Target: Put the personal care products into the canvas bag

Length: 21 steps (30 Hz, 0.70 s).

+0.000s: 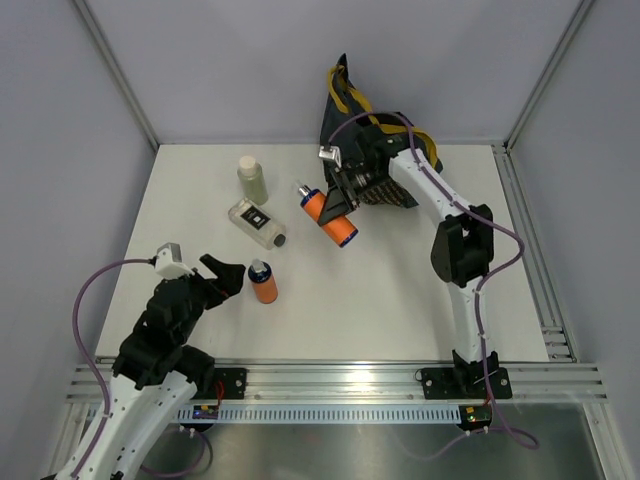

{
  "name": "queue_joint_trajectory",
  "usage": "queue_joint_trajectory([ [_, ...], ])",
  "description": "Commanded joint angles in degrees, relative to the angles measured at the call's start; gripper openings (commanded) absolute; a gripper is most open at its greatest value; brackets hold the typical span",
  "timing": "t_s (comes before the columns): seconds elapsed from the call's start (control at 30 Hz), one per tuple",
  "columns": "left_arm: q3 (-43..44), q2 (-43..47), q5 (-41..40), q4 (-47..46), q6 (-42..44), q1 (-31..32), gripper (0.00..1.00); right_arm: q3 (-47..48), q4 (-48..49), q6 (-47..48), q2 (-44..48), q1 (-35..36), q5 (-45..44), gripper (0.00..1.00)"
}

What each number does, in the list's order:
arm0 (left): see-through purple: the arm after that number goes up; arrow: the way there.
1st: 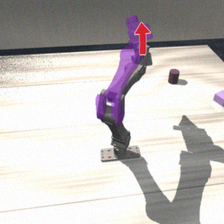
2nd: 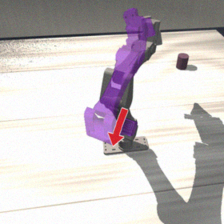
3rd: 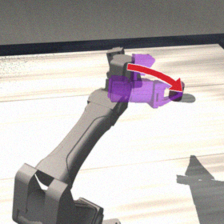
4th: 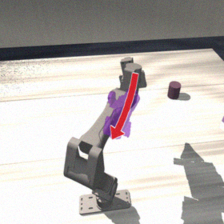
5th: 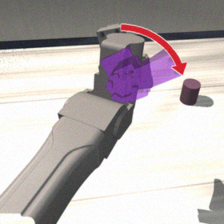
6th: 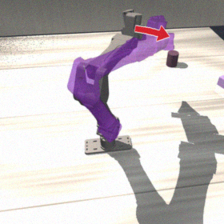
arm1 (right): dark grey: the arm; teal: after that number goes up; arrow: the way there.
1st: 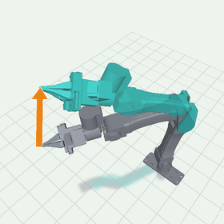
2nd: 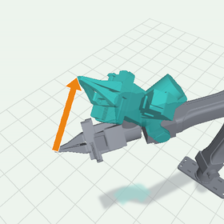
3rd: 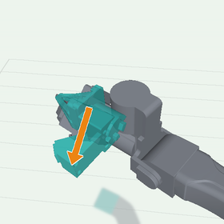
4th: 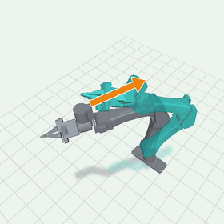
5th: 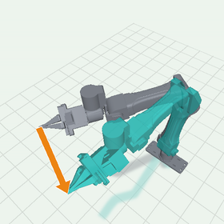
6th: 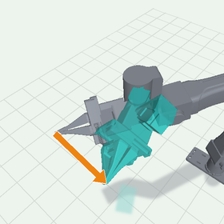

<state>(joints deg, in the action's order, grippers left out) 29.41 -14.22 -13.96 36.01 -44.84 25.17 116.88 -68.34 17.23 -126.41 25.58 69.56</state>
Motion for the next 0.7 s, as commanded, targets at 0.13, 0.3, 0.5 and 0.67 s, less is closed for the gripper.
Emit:
queue_joint_trajectory([
  [0.13,2.41,-1.78,0.6,-2.0,2.04,-0.12,0.99,16.8,4.94,-13.78,9.16,-6.15,7.17,0.11],
  [0.3,2.06,-0.29,0.16,-0.94,1.51,-0.12,0.99,18.9,19.54,-24.26,11.27,-15.27,3.15,0.11],
  [0.5,2.06,-0.55,0.33,-0.94,1.86,-0.12,0.99,27.42,18.51,-16.72,7.76,-20.05,-14.67,0.11],
  [0.67,2.67,-2.3,1.03,-0.94,2.83,-0.12,0.99,30.51,20.17,-11.09,4.16,-20.13,-22.0,0.11],
])
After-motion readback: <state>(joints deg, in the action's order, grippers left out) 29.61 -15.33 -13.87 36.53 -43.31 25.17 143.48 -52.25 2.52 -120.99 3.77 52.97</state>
